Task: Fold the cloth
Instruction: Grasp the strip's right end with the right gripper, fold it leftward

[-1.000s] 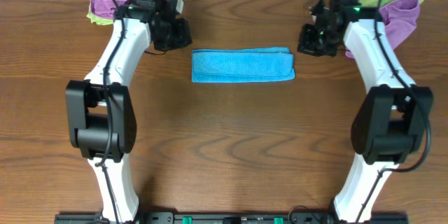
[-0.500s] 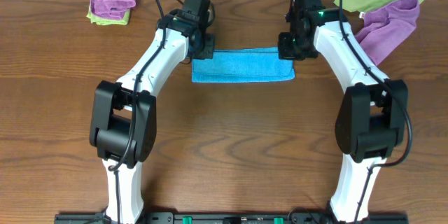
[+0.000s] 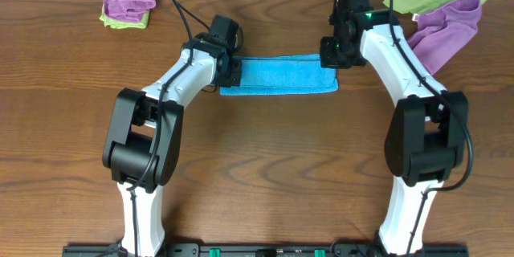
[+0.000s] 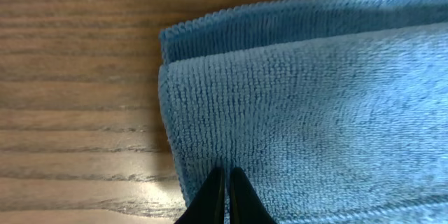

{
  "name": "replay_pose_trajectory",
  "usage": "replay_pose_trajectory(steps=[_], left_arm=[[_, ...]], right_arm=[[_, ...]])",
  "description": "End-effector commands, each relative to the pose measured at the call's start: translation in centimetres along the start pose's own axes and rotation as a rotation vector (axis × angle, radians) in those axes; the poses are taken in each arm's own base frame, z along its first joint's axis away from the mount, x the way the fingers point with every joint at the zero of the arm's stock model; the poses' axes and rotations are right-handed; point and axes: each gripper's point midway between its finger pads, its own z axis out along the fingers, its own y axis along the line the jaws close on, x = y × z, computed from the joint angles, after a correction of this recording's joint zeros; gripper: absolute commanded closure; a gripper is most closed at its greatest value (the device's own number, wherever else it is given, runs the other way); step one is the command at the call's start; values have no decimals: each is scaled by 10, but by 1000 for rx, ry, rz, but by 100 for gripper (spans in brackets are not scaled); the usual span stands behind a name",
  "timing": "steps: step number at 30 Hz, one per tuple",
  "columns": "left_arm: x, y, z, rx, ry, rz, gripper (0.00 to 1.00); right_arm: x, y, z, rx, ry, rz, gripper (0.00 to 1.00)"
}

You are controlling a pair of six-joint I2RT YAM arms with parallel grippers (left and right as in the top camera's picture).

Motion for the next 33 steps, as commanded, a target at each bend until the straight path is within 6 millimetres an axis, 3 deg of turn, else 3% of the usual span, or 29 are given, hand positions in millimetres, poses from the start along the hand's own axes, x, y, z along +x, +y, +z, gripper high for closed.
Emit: replay_pose_trajectory(steps=[1, 8, 16, 18, 20, 21, 23, 29, 33], left_arm=[[6, 2, 5, 2, 5, -10, 94], [12, 3, 12, 3, 1, -25, 94], [20, 2, 23, 9, 34, -25, 94], [21, 0, 24, 19, 37, -27, 94], [21, 0, 24, 19, 37, -27, 94], [21, 0, 24, 19, 38, -27, 94], [21, 0, 24, 21, 41, -28, 94], [22, -2, 24, 29, 44, -26, 94], [23, -4, 24, 39, 47, -26, 94]], right_arm=[[1, -10, 2, -1, 13, 10, 98], [2, -19, -1, -71, 34, 59, 99], [2, -44, -7, -188, 47, 93, 98], [2, -47, -12, -269, 47, 85, 60], [1, -46, -19, -371, 37, 71, 50], [1, -47, -21, -404, 34, 74, 37], [1, -50, -24, -450, 27, 84, 21], [18, -39, -16, -593, 40, 79, 4], [24, -27, -8, -690, 25, 82, 4]])
